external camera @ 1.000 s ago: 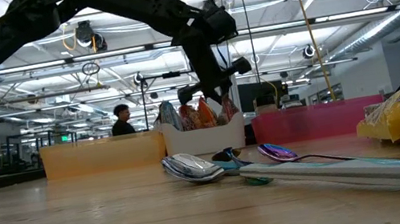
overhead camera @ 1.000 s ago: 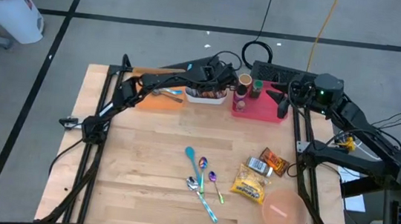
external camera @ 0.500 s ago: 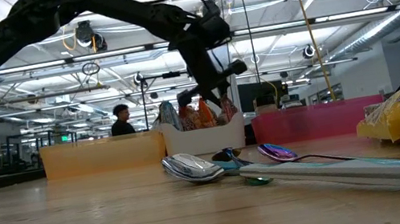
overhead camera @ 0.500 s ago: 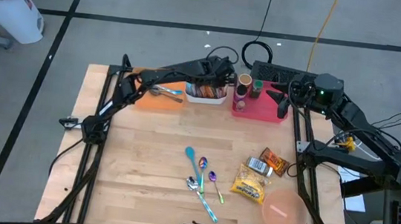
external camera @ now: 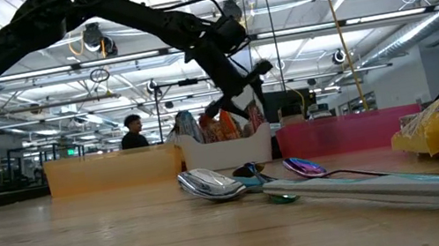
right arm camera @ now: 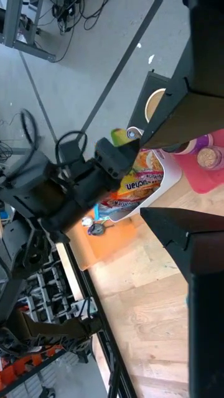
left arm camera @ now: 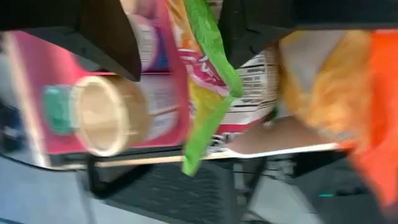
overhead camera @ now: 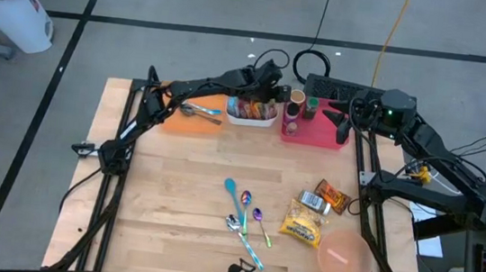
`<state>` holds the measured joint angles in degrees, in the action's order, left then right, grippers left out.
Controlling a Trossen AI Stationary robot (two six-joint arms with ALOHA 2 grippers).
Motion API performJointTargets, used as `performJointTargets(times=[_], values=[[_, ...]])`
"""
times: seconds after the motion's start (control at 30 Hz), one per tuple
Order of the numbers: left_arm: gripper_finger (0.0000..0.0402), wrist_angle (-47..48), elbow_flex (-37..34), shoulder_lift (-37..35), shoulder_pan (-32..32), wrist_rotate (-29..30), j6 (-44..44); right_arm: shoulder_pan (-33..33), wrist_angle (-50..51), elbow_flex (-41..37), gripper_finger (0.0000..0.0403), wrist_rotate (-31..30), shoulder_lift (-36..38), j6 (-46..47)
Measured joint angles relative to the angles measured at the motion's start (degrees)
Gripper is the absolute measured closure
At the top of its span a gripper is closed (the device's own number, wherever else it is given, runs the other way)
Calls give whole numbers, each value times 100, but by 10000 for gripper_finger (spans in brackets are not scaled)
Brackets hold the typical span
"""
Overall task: Pick & Place Food Item
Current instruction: Put the green noodle pack into the white bin, then put the orange spice bag into the red bin
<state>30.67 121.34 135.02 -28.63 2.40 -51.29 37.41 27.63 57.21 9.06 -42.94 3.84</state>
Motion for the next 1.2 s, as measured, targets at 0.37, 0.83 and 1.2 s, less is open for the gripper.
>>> performJointTargets(times=[0.37, 0.83, 1.2], values=[[161, 573, -2, -525, -160, -225, 423, 0, 62, 0, 248, 97, 4, 3], [160, 1433, 0, -2508, -155, -873, 1320, -39, 5, 0, 248, 170, 7, 168], [160, 2014, 4, -4008, 347, -2289, 2553, -39, -317, 0, 248, 157, 7, 215]])
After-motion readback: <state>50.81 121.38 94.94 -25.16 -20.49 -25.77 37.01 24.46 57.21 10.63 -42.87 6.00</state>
